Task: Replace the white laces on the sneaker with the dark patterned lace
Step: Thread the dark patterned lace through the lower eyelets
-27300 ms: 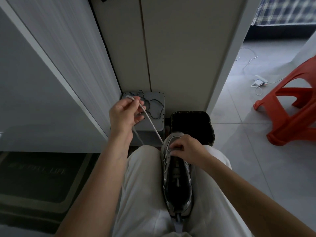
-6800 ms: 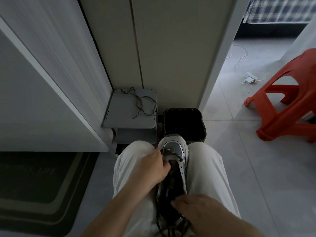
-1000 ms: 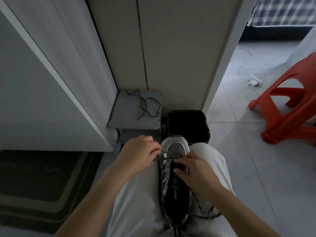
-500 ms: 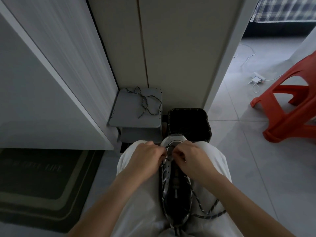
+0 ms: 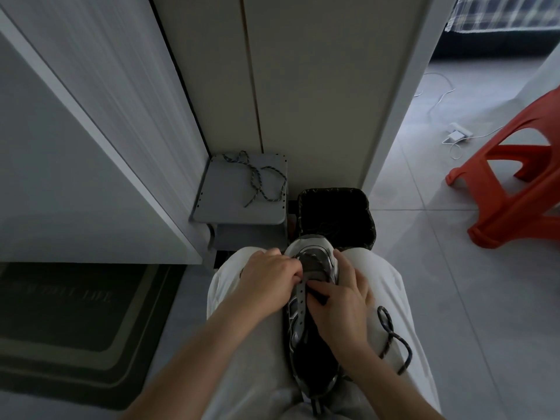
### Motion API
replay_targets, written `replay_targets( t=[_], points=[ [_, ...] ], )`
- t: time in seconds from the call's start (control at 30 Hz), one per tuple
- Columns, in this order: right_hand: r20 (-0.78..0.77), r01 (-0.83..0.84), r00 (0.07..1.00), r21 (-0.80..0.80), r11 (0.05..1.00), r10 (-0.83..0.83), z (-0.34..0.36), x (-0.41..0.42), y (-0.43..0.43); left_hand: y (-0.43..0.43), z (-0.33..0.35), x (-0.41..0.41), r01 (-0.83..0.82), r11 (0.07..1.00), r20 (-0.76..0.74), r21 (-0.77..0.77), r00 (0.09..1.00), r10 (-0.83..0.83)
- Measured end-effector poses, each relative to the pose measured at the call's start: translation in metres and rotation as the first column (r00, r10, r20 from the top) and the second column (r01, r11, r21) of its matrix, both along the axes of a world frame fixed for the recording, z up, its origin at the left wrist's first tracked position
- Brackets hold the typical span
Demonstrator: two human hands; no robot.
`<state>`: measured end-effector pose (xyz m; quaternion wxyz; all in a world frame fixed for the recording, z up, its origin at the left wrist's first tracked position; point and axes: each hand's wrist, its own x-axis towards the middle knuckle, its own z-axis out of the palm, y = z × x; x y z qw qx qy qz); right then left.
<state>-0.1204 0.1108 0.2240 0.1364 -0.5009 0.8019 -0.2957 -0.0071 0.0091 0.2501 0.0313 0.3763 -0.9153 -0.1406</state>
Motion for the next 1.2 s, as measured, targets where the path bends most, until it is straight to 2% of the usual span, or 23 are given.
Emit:
replay_targets(
  t=[0.1, 0.27, 0.37, 0.43, 0.53, 0.63, 0.73, 0.83, 0.93, 1.0, 1.07, 1.13, 1.17, 1.2],
  points=[
    [0.121, 0.046, 0.991, 0.026, 0.999, -0.049, -0.009, 0.004, -0.006, -0.003, -0.003, -0.001, -0.048, 0.997, -0.012, 0.063, 0.999, 0.049],
    [0.091, 0.046, 0.995, -0.015, 0.999, -0.045, -0.017, 0.005, -0.016, -0.002, -0.007, 0.000, -0.142, 0.980, -0.080, 0.137, 0.985, 0.154],
    [-0.074, -0.064, 0.996, -0.068, 0.996, 0.059, -0.018, 0.002, -0.011, 0.003, -0.011, 0.002, -0.151, 0.972, -0.103, 0.183, 0.980, 0.171],
    [-0.209, -0.158, 0.967, -0.048, 0.986, 0.145, -0.018, -0.002, -0.007, 0.004, -0.013, 0.002, -0.138, 0.968, -0.083, 0.209, 0.984, 0.158],
    [-0.295, -0.260, 0.923, -0.012, 0.966, 0.245, -0.010, -0.009, -0.006, 0.000, -0.012, 0.005, -0.112, 0.960, -0.034, 0.256, 0.992, 0.125],
    [-0.363, -0.430, 0.843, -0.010, 0.903, 0.397, 0.006, -0.022, 0.005, -0.008, -0.009, 0.009, -0.131, 0.950, -0.003, 0.284, 0.991, 0.137],
    [-0.433, -0.611, 0.713, 0.002, 0.792, 0.551, 0.017, -0.034, 0.034, -0.015, -0.007, 0.013, -0.156, 0.946, -0.010, 0.286, 0.986, 0.165],
    [-0.432, -0.719, 0.647, -0.072, 0.691, 0.628, 0.016, -0.030, 0.063, -0.013, -0.004, 0.011, -0.155, 0.960, -0.108, 0.231, 0.977, 0.184],
    [-0.400, -0.732, 0.659, -0.147, 0.665, 0.637, 0.022, -0.024, 0.073, -0.003, -0.001, 0.009, -0.206, 0.958, -0.392, 0.201, 0.879, 0.271],
    [-0.359, -0.733, 0.658, -0.107, 0.671, 0.662, 0.029, -0.032, 0.068, 0.004, 0.000, 0.006, -0.195, 0.963, -0.443, 0.186, 0.858, 0.259],
    [-0.218, -0.653, 0.749, -0.086, 0.752, 0.625, 0.032, -0.047, 0.053, 0.013, 0.002, 0.002, -0.203, 0.966, -0.450, 0.163, 0.855, 0.256],
    [-0.024, -0.438, 0.899, -0.090, 0.894, 0.438, 0.033, -0.057, 0.032, 0.021, 0.009, 0.001, -0.303, 0.948, -0.518, 0.095, 0.798, 0.307],
    [0.051, -0.337, 0.939, -0.064, 0.939, 0.340, 0.031, -0.060, 0.021, 0.025, 0.012, 0.001, -0.321, 0.945, -0.523, 0.067, 0.795, 0.307],
    [0.089, -0.275, 0.957, -0.029, 0.961, 0.277, 0.026, -0.061, 0.011, 0.030, 0.013, 0.003, -0.259, 0.961, -0.484, 0.097, 0.831, 0.273]
  ],
)
